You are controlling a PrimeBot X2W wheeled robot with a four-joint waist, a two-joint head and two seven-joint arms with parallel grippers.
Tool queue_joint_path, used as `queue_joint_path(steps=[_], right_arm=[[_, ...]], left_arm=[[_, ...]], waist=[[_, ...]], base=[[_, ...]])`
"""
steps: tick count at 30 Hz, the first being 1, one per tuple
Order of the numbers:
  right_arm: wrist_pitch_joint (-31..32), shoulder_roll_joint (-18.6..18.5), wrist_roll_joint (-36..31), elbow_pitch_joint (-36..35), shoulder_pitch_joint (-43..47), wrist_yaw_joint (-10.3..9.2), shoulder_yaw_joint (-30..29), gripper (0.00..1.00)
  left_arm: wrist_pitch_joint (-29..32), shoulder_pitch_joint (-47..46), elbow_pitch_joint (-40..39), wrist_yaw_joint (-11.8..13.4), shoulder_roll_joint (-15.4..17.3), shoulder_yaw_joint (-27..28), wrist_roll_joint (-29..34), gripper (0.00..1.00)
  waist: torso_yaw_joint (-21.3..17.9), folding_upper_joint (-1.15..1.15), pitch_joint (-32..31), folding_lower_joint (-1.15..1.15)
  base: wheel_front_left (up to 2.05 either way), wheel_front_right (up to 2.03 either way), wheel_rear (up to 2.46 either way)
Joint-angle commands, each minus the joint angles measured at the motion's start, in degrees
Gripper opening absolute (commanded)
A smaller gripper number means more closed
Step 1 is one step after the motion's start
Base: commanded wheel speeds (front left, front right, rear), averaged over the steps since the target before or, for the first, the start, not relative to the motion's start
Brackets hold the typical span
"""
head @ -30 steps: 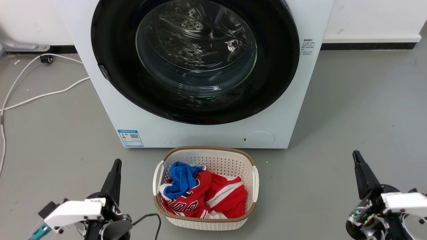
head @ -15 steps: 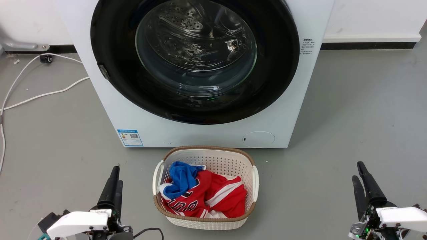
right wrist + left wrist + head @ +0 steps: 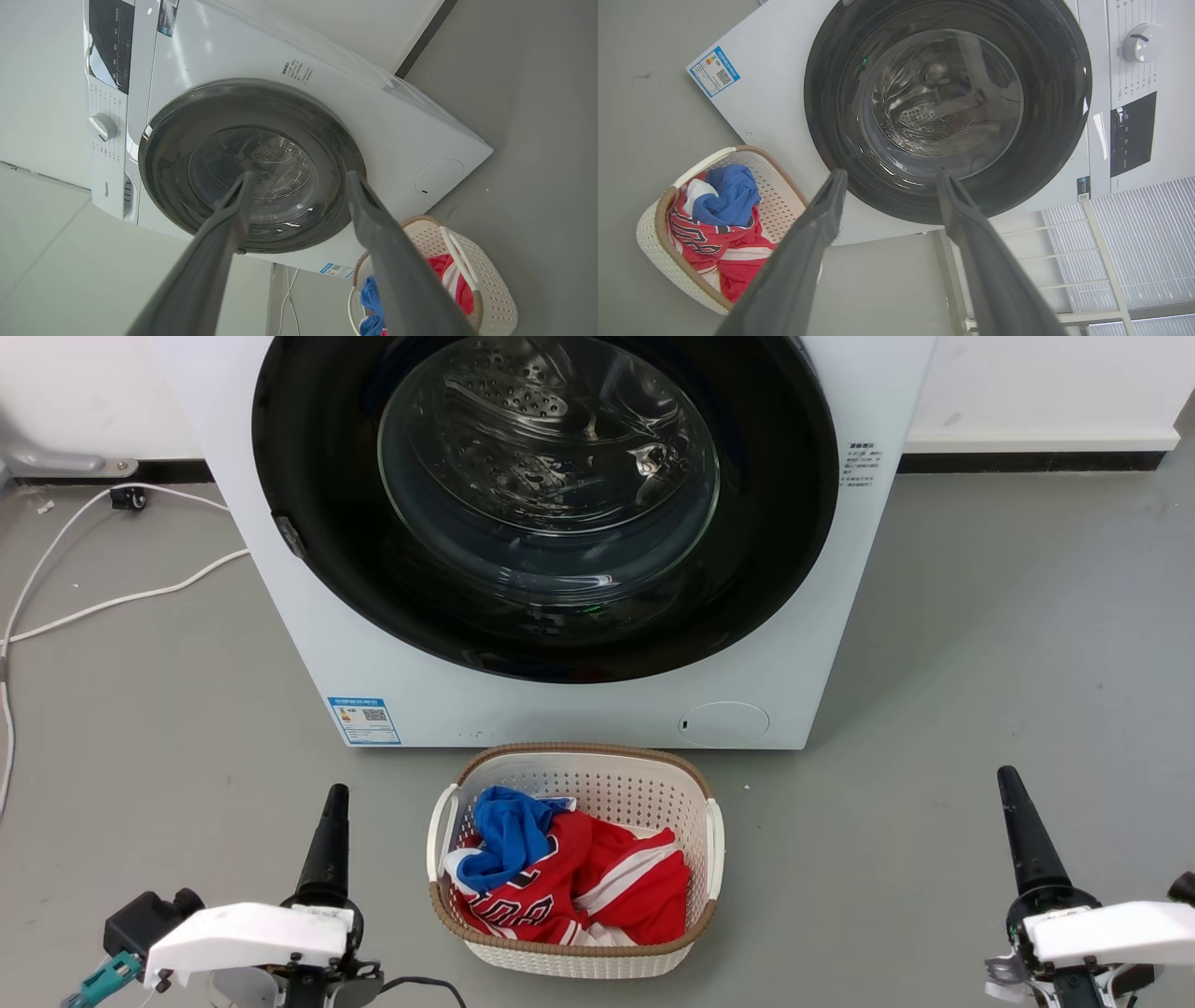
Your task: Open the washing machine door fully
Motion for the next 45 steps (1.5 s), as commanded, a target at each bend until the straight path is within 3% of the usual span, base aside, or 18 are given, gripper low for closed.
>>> queue_joint_path(steps=[1, 19, 45], right_arm=[[-0.6, -0.1, -2.7, -1.8, -0.3, 0.09, 0.3, 1.00], [-4.3, -0.1, -27.5, -7.1, 2.4, 0.11, 3.2, 1.00], [-8.6, 0.0, -44.6, -11.9, 5.4, 0.12, 3.2, 1.00]], left_arm=[[-0.6, -0.3, -1.5, 0.6, 0.1, -0.4, 2.4, 1.00], [-4.4, 0.8, -4.5, 6.4, 1.0, -5.0, 23.0, 1.00], [-8.8, 3.0, -8.5, 10.4, 3.8, -11.2, 40.9, 1.00]], waist=[[0.0, 0.00, 0.0, 0.00], [0.0, 0.00, 0.0, 0.00], [0.1, 0.00, -0.2, 0.00]], base=[[0.00, 0.00, 0.00], [0.00, 0.00, 0.00], [0.00, 0.00, 0.00]])
